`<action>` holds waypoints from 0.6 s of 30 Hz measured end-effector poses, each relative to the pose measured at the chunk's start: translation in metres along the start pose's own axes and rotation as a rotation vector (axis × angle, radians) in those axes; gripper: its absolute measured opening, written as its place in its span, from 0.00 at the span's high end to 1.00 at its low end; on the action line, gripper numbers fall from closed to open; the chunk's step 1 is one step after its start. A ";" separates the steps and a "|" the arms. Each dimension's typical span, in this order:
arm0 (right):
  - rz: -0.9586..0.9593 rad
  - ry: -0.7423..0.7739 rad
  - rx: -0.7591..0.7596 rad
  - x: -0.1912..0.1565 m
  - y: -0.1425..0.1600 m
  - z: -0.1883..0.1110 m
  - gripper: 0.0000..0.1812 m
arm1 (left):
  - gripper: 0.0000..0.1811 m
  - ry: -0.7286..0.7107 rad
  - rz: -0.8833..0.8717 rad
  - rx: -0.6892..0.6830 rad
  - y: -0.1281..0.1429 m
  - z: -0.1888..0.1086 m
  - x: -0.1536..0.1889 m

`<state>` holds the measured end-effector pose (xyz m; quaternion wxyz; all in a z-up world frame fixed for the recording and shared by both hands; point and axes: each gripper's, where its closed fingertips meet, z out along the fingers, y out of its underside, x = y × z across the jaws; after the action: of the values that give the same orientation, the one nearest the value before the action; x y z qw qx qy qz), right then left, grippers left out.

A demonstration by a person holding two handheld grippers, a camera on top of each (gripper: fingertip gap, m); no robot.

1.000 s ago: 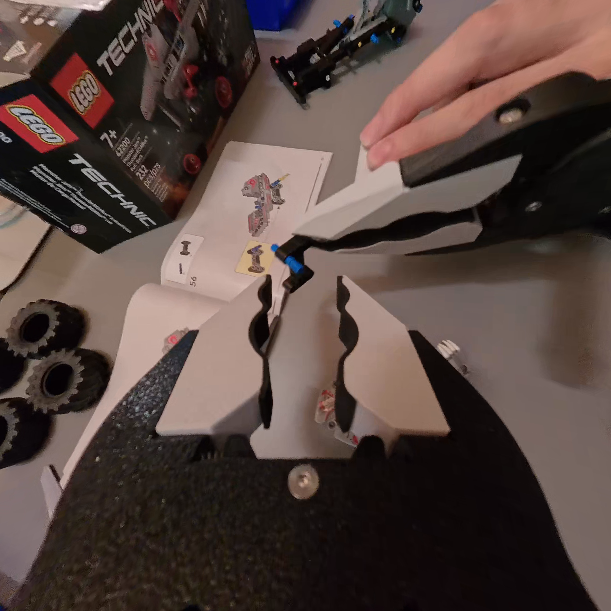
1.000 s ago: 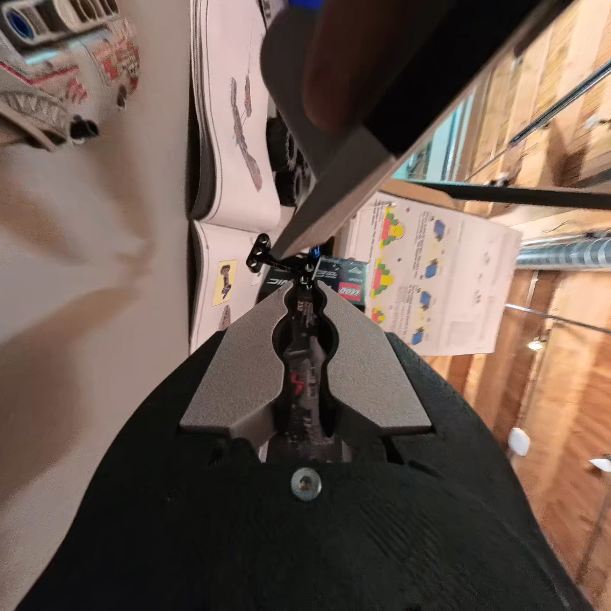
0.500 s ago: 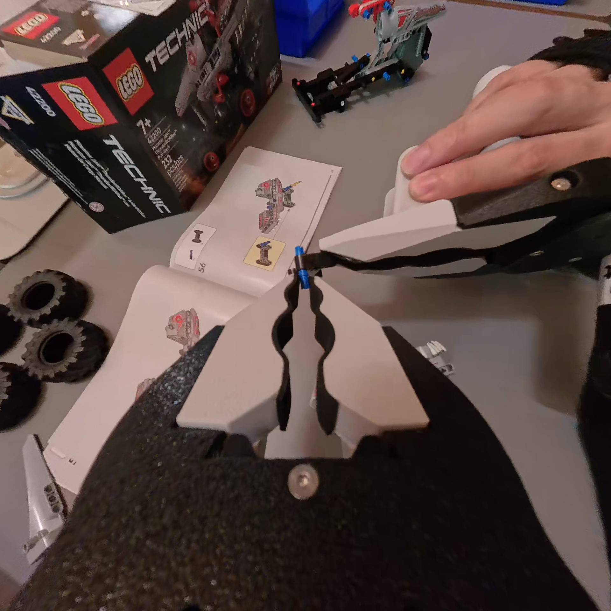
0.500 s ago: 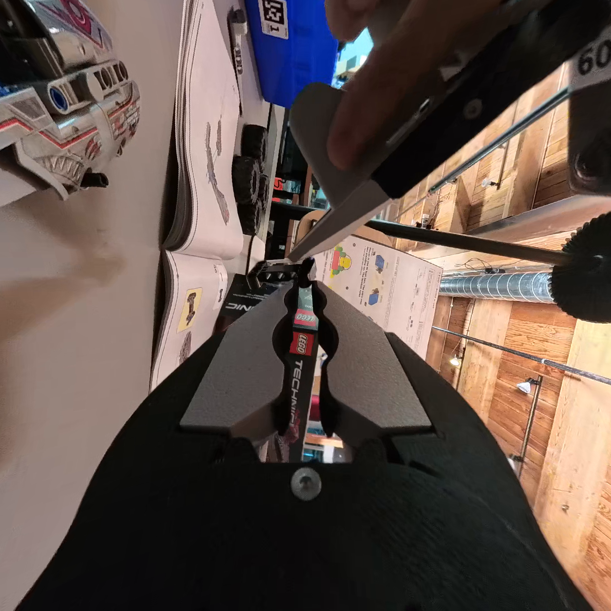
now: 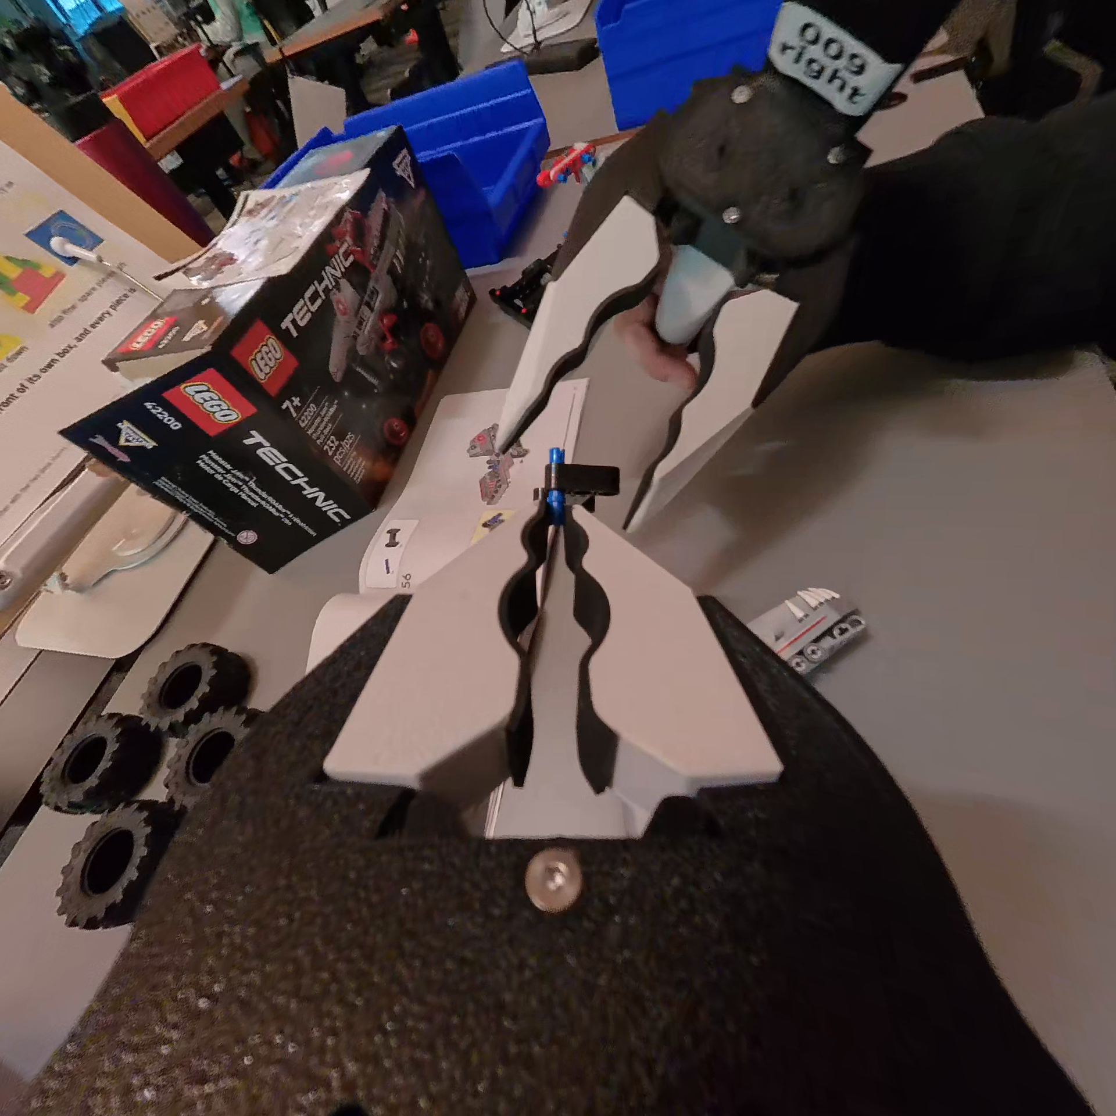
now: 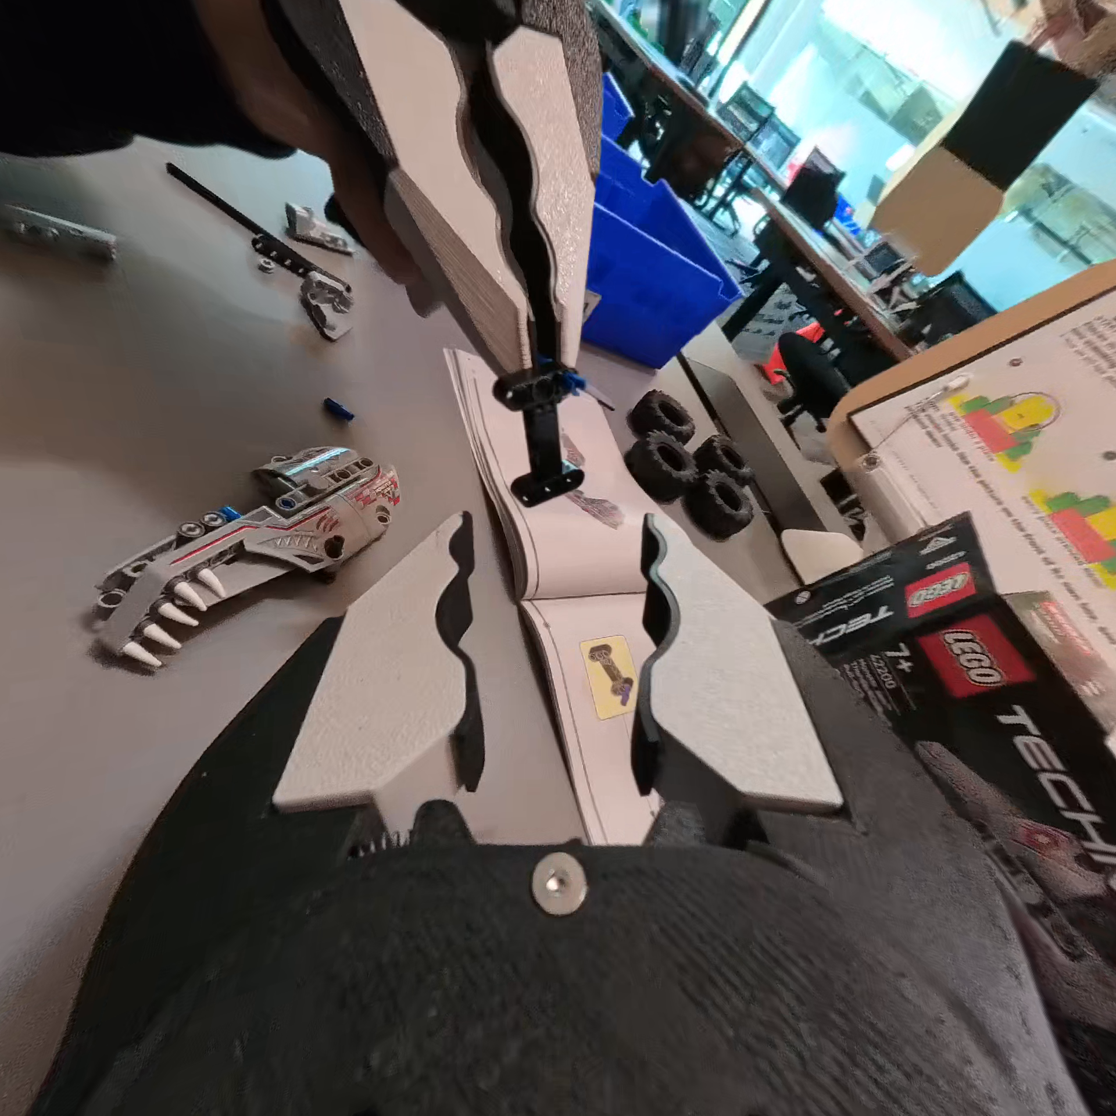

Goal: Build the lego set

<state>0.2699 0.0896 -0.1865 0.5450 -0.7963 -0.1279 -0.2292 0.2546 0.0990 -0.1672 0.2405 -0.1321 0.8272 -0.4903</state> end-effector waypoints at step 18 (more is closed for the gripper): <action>0.049 -0.069 0.167 -0.012 -0.013 0.013 0.87 | 0.94 0.036 0.030 -0.002 -0.013 0.002 0.015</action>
<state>0.2565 0.1072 -0.1865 0.6103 -0.7583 -0.1458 -0.1768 0.2426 0.0846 -0.1607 0.2326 -0.1110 0.8339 -0.4880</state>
